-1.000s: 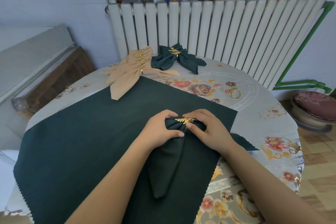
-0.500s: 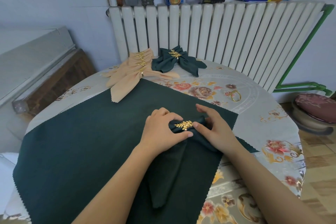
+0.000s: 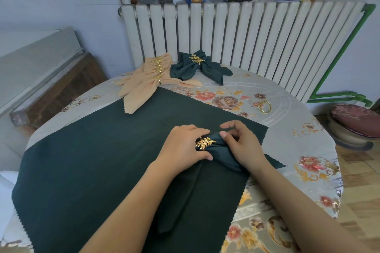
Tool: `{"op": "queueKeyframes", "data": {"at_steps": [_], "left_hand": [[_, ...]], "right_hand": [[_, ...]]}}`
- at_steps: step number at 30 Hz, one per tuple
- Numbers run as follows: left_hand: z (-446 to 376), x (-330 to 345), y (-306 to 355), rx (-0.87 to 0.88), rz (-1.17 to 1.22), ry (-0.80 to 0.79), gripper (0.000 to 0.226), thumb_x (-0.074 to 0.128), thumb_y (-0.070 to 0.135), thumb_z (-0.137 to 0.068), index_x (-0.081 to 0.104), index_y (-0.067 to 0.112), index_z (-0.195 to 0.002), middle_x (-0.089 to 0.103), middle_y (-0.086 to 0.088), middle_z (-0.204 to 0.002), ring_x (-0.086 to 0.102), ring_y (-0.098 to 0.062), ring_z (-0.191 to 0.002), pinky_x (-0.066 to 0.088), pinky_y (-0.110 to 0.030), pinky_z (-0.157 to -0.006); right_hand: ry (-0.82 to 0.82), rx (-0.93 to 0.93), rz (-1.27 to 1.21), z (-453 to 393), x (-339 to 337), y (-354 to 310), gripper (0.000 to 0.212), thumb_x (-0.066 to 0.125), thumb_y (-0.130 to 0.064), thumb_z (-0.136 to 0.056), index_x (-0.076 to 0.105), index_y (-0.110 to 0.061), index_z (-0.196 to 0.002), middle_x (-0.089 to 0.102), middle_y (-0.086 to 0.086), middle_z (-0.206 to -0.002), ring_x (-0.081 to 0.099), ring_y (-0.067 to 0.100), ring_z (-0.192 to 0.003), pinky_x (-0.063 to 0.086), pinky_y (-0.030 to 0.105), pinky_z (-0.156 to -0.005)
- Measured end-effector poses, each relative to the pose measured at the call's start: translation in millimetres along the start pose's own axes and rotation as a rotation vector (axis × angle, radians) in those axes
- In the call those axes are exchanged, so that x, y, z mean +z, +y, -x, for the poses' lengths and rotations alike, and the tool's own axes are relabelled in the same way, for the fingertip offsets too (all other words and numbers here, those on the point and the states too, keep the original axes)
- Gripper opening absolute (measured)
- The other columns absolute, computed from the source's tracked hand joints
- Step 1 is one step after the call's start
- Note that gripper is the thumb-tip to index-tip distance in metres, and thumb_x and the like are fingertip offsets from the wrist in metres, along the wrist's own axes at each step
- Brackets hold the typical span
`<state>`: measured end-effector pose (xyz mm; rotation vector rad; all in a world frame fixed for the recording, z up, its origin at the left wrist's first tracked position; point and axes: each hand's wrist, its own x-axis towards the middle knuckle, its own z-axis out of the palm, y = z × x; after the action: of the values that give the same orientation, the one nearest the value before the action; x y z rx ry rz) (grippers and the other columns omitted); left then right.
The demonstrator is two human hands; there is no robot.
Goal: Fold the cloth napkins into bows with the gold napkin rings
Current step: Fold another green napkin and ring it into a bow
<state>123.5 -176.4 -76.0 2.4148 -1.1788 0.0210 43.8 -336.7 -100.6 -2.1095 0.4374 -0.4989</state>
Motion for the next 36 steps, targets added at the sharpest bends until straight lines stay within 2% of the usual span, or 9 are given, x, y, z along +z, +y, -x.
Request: {"op": "queueKeyframes", "data": {"at_steps": [5, 11, 17, 21, 24, 26, 28, 32, 36], "left_hand": [[3.3, -1.8, -11.7, -0.022, -0.023, 0.022, 0.075, 0.058, 0.068, -0.075, 0.039, 0.037, -0.14, 0.05, 0.014, -0.133, 0.042, -0.008, -0.124, 0.022, -0.03, -0.106], [2.3, 14.1, -6.0, -0.094, 0.119, 0.059, 0.039, 0.049, 0.05, -0.091, 0.051, 0.043, -0.13, 0.06, 0.011, -0.12, 0.047, -0.012, -0.114, 0.027, -0.027, -0.096], [0.4, 17.7, -6.9, -0.167, 0.179, 0.069, 0.04, 0.051, 0.051, -0.089, 0.05, 0.045, -0.129, 0.059, 0.011, -0.121, 0.043, -0.011, -0.115, 0.024, -0.025, -0.094], [-0.4, 16.5, -6.1, -0.151, 0.147, 0.059, 0.04, 0.051, 0.05, -0.09, 0.05, 0.046, -0.129, 0.058, 0.01, -0.123, 0.042, -0.012, -0.117, 0.023, -0.027, -0.095], [0.9, 15.8, -5.8, -0.138, 0.102, 0.042, 0.04, 0.049, 0.052, -0.091, 0.048, 0.046, -0.131, 0.058, 0.011, -0.123, 0.043, -0.011, -0.115, 0.023, -0.027, -0.095], [0.5, 14.9, -5.0, -0.128, 0.068, 0.041, 0.041, 0.046, 0.053, -0.091, 0.047, 0.046, -0.132, 0.059, 0.011, -0.121, 0.043, -0.011, -0.113, 0.025, -0.028, -0.095], [-1.6, 14.2, -5.9, -0.121, 0.05, 0.024, 0.039, 0.041, 0.051, -0.094, 0.045, 0.046, -0.133, 0.059, 0.01, -0.119, 0.044, -0.014, -0.112, 0.025, -0.029, -0.092], [-6.9, 4.6, -13.5, -0.199, 0.191, -0.222, 0.041, 0.02, 0.041, -0.102, 0.03, 0.045, -0.142, 0.052, 0.008, -0.135, 0.034, -0.021, -0.131, 0.019, -0.04, -0.103], [-3.0, -3.9, -19.8, -0.127, 0.275, -0.31, 0.041, 0.025, 0.038, -0.103, 0.026, 0.047, -0.142, 0.041, 0.012, -0.145, 0.023, -0.018, -0.14, 0.01, -0.044, -0.111]], "right_hand": [[-0.043, -0.08, 0.186, 5.5, -4.1, -3.5, 0.03, 0.052, -0.032, -0.094, 0.048, -0.025, -0.123, 0.063, -0.009, -0.09, 0.057, 0.006, -0.078, 0.044, 0.02, -0.07], [0.063, -0.088, 0.477, 13.9, -6.9, -14.6, 0.023, 0.047, -0.033, -0.095, 0.042, -0.017, -0.111, 0.055, -0.007, -0.079, 0.056, 0.016, -0.07, 0.044, 0.032, -0.062], [-0.151, -0.027, 0.579, 51.6, 8.1, -40.3, 0.011, 0.035, -0.02, -0.098, 0.025, -0.02, -0.094, 0.043, -0.001, -0.092, 0.05, 0.03, -0.072, 0.035, 0.033, -0.06], [-0.228, -0.098, 0.723, 70.3, 14.8, -49.8, 0.013, 0.03, -0.018, -0.099, 0.019, -0.021, -0.092, 0.031, -0.003, -0.089, 0.031, 0.015, -0.053, 0.02, 0.025, -0.046], [-0.156, -0.115, 0.748, 75.5, 17.6, -47.4, 0.018, 0.043, -0.02, -0.096, 0.025, -0.023, -0.092, 0.036, -0.005, -0.087, 0.035, 0.011, -0.054, 0.022, 0.02, -0.047], [0.007, -0.247, 0.732, 77.9, 19.0, -43.9, 0.022, 0.066, -0.022, -0.081, 0.045, -0.023, -0.088, 0.05, -0.008, -0.08, 0.047, 0.012, -0.06, 0.031, 0.019, -0.054], [0.087, -0.438, 0.664, 79.3, 19.7, -39.7, 0.015, 0.064, -0.029, -0.074, 0.057, -0.025, -0.087, 0.059, -0.009, -0.085, 0.052, 0.015, -0.078, 0.036, 0.028, -0.074], [-0.27, -0.672, 0.434, 83.2, 21.3, -37.2, 0.029, 0.059, -0.032, -0.081, 0.059, -0.032, -0.109, 0.057, -0.017, -0.119, 0.044, 0.01, -0.116, 0.025, 0.027, -0.101], [-0.37, -0.696, 0.388, 77.6, 29.9, -25.1, 0.023, 0.058, -0.045, -0.087, 0.065, -0.04, -0.108, 0.058, -0.02, -0.121, 0.043, 0.008, -0.118, 0.028, 0.03, -0.099]]}}
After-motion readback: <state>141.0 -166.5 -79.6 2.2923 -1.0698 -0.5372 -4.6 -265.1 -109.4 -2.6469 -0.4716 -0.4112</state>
